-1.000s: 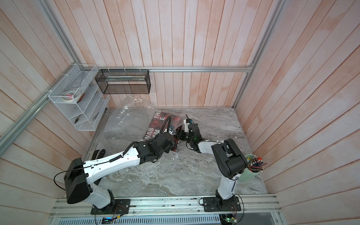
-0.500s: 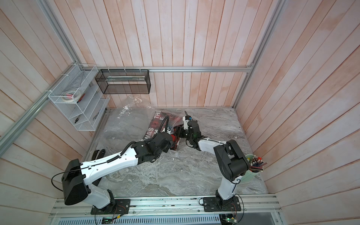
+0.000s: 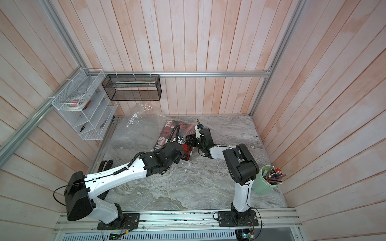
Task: Take the shirt out of the vacuum bag
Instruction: Take out the shirt from the vacuum bag.
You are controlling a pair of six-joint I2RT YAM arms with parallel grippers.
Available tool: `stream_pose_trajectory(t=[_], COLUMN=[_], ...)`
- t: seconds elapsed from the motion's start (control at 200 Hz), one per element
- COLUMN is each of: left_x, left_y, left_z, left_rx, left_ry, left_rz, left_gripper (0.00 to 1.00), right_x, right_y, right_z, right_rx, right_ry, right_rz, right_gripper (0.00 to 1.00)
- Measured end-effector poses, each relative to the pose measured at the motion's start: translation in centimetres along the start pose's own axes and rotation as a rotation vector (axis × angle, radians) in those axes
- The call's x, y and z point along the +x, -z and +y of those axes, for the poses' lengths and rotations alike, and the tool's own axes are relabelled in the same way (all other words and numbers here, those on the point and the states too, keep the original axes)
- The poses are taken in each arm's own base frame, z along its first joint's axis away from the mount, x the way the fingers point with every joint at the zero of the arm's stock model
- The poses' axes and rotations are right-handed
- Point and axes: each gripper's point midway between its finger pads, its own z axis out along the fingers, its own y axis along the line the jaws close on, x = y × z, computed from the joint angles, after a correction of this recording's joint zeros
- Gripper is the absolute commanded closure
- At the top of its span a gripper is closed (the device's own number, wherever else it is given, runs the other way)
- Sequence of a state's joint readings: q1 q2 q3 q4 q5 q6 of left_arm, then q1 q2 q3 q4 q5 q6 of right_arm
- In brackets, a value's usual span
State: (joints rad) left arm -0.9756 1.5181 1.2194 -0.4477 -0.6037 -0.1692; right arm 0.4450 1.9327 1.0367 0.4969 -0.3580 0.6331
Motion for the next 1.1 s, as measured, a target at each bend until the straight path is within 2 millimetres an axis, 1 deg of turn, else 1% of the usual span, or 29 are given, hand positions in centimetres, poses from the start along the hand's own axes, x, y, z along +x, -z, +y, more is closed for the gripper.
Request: stream_pose_trajectory(t=[0.09,0.295,0.355,0.41,0.495,0.52,0.56,0.665,0.815,0.88,0.955,1.1], left_x=[0.2,0.2,0.1,0.1,0.1,0.1,0.1,0.1,0.4,0.6,0.7,0.8], left_y=[-0.1,-0.2,-0.2,-0.2,-0.2,-0.2,-0.2,-0.2,-0.5,-0.8,-1.0,-0.9], left_z=[0.2,0.3,0.2,0.2,0.2,0.2,0.2,0.2,0.4,0.9,1.3,1.5], left_rx=[-0.004,-0.005,-0.004,-0.004,-0.004,-0.004,-0.004,-0.004,-0.007,-0.018,-0.027,-0.027], left_ry=[0.002,0.003,0.005,0.007,0.008,0.008,0.008,0.008,0.01,0.019,0.028,0.029], left_rz=[0.003,0.002,0.0,-0.002,-0.004,-0.003,-0.003,-0.003,0.003,0.009,0.014,0.014], left_gripper=[1.0,1.0,1.0,1.0,1.0,1.0,1.0,1.0,1.0,1.0,1.0,1.0], right_x=[-0.6,-1.0,-1.1,-1.2,-1.6,-1.7,-2.0,-2.8,-3.7,-3.6,-2.8,-1.5], right_y=[-0.4,-0.4,-0.2,-0.1,0.3,0.4,0.7,1.6,2.5,2.5,2.5,2.2], right_z=[0.6,1.6,2.1,2.7,3.8,4.0,4.5,5.9,7.1,7.0,6.5,5.5], right_rx=[-0.03,-0.063,-0.071,-0.086,-0.116,-0.122,-0.137,-0.169,-0.195,-0.195,-0.184,-0.167], right_ry=[-0.004,-0.002,0.004,0.006,0.013,0.005,0.007,0.012,0.032,0.033,0.026,0.019], right_rz=[-0.013,-0.027,-0.029,-0.03,-0.036,-0.037,-0.042,-0.06,-0.079,-0.076,-0.062,-0.029], right_gripper=[0.24,0.28,0.37,0.42,0.58,0.61,0.64,0.65,0.61,0.6,0.59,0.53])
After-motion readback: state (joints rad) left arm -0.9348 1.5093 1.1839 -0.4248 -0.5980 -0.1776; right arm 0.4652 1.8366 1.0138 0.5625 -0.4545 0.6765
